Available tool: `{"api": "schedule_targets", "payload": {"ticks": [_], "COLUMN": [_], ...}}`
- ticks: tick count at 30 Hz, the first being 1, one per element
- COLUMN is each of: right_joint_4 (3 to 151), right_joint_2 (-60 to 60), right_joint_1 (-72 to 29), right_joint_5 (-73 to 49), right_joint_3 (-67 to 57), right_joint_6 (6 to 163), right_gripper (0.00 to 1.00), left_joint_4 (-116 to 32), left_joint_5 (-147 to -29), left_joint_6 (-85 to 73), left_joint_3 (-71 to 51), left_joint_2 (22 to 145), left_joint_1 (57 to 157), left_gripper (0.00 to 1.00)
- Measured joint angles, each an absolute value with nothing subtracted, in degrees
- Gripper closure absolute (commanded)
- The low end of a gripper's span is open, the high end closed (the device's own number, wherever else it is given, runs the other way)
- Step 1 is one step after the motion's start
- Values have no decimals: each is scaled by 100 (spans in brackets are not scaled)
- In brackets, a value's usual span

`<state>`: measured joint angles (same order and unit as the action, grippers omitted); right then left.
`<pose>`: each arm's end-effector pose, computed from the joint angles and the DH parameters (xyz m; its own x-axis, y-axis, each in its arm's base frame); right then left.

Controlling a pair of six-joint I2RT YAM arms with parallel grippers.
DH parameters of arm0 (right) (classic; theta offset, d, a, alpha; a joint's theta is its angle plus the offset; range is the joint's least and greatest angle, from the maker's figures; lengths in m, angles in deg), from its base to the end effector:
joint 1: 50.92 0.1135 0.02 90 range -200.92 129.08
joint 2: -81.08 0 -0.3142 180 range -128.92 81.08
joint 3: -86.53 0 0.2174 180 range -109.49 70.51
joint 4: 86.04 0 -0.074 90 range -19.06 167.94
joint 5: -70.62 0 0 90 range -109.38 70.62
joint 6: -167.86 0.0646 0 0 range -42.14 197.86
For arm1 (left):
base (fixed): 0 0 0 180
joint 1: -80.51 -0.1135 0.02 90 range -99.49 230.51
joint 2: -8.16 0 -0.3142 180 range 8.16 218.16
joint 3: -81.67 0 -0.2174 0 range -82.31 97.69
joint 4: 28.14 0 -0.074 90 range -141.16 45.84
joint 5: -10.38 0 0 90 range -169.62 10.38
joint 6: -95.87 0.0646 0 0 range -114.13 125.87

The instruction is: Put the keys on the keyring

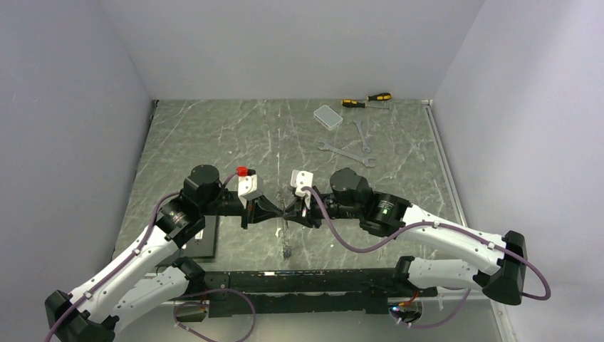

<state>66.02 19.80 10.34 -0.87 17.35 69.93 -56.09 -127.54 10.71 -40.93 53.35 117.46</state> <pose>0.0837 0.1952 0.3726 -0.0287 -0.3244 -0.9455 -0.9883 0.1511 -0.0219 0.0702 -0.1128 0.3506 -0.1339 0.1714 -0.9761 0.9886 0.0920 -0.1194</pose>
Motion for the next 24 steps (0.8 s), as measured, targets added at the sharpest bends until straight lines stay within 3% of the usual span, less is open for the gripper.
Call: {"api": "schedule_targets", "payload": {"ticks": [10, 16, 19, 24], "right_joint_4": [6611, 6604, 6604, 6608], "right_joint_2": [1941, 1941, 1941, 1941], "right_joint_1": [789, 708, 693, 691], "right_joint_5": [131, 254, 313, 376], "right_joint_3": [1818, 1851, 1851, 1851], "right_joint_6": [7059, 7101, 7105, 7149], "right_gripper": [80, 90, 100, 100], "left_joint_4": [-5609, -5613, -5613, -5626], "left_joint_5": [-12736, -12727, -12725, -12708], "left_joint_6": [1073, 1073, 1073, 1073], "left_joint_3": [-4093, -4093, -4093, -4093], "left_joint_2": [5335, 5335, 5324, 5298], "left_joint_1": [11746, 11746, 11746, 11746], "left_gripper": [100, 100, 100, 100]}}
